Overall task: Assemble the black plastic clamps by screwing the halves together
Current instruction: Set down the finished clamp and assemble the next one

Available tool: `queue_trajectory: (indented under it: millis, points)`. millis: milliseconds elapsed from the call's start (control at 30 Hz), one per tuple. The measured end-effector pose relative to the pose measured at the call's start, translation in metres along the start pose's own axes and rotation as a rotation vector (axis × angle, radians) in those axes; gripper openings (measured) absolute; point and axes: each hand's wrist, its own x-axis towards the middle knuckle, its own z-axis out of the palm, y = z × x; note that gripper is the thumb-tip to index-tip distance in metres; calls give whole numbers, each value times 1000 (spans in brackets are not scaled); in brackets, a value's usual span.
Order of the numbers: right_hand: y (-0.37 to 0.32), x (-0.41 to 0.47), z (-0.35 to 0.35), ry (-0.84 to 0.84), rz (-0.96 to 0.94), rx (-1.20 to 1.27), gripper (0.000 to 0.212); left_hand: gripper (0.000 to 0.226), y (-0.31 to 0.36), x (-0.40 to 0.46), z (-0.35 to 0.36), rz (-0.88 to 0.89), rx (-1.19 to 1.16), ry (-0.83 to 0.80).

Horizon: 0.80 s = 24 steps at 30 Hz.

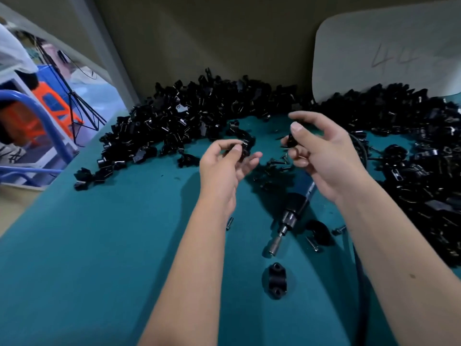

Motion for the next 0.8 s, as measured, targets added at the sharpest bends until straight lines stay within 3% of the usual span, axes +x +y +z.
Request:
queue_trajectory:
  millis: [167,233,333,567,700,800]
  points:
    - [-7,-5,-19,-112,-62,49,43,10,-7,-8,-8,-147,-170,-79]
    - [-8,-7,-24,-129,-79,52,52,24,-8,-8,-11,-210,-182,-102]
    - [-9,-9,-24,-123,-82,28,47,45,-8,-7,-12,-244,-63,-101]
    - [-7,-10,-17,-171,-53,89,48,62,-9,-8,-1,-209,89,-129]
    - [-6,-9,-16,-271,-40,73,50,57,-9,-7,3,-253,-77,-186]
    - [-3,-9,-13,-284,-25,97,39,56,-8,-8,-1,-436,-416,-283]
